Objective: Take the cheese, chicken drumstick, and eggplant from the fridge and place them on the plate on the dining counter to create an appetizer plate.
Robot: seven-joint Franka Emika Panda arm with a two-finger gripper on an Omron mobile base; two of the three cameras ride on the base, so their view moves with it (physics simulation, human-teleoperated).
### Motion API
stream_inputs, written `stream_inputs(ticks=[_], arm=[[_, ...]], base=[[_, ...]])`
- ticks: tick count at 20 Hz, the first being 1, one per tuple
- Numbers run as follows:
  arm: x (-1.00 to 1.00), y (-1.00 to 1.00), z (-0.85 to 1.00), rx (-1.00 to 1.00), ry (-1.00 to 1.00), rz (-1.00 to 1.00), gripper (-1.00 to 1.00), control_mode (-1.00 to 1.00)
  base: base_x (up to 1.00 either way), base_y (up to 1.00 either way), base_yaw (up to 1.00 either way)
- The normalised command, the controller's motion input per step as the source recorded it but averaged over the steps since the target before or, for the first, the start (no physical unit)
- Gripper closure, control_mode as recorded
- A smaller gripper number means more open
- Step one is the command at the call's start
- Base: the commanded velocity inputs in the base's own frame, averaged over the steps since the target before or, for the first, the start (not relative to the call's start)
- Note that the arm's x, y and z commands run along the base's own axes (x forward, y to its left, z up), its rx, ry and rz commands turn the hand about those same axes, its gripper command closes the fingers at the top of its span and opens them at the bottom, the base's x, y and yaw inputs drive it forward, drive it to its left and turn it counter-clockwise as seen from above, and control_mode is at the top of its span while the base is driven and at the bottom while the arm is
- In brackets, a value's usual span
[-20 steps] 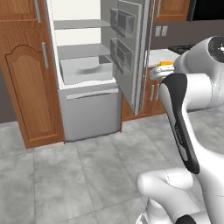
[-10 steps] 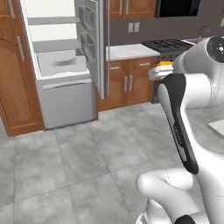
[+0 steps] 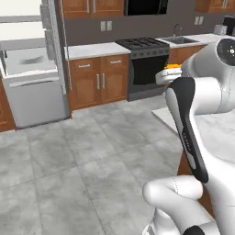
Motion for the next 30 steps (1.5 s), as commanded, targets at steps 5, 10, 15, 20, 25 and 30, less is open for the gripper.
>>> stream_inputs(ticks=[5, 10, 15, 20, 25, 30], arm=[[0.00, 0.00, 0.00, 0.00, 0.00, 0.00, 1.00, 1.00], [0.00, 0.00, 0.00, 0.00, 0.00, 0.00, 1.00, 1.00], [0.00, 0.00, 0.00, 0.00, 0.00, 0.00, 1.00, 1.00], [0.00, 0.00, 0.00, 0.00, 0.00, 0.00, 1.00, 1.00], [0.00, 0.00, 0.00, 0.00, 0.00, 0.00, 1.00, 1.00], [0.00, 0.00, 0.00, 0.00, 0.00, 0.00, 1.00, 1.00]], base=[[-1.00, -0.90, -0.08], [-1.00, -0.68, -0.03], [-1.00, -0.50, 0.00], [-1.00, -0.20, 0.00], [-1.00, -0.62, -0.03], [-0.78, -1.00, -0.08]])
